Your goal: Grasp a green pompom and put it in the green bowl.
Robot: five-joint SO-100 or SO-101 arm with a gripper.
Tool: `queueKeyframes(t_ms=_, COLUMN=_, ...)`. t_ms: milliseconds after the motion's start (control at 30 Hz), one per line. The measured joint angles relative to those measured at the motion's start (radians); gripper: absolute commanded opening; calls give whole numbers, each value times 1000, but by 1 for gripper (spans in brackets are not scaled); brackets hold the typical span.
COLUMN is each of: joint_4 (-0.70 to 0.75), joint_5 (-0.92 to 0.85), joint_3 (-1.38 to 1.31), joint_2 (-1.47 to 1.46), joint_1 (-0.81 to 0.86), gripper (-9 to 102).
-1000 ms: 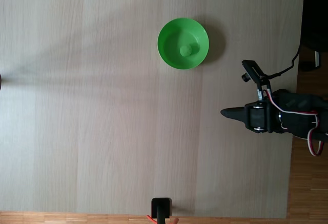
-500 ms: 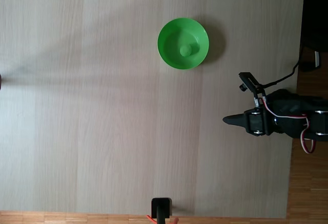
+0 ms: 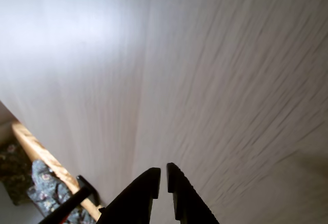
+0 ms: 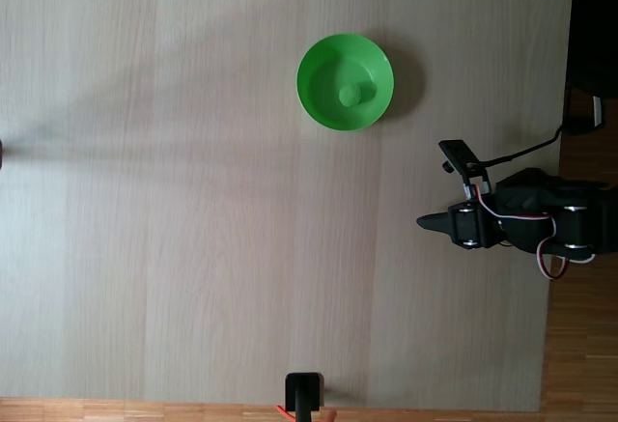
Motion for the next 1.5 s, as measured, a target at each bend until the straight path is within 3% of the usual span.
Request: queueKeyframes(t_ms=1500, joint_4=-43, joint_5=-3, joint_3=35, joint_2=0, joint_1=0, gripper=0)
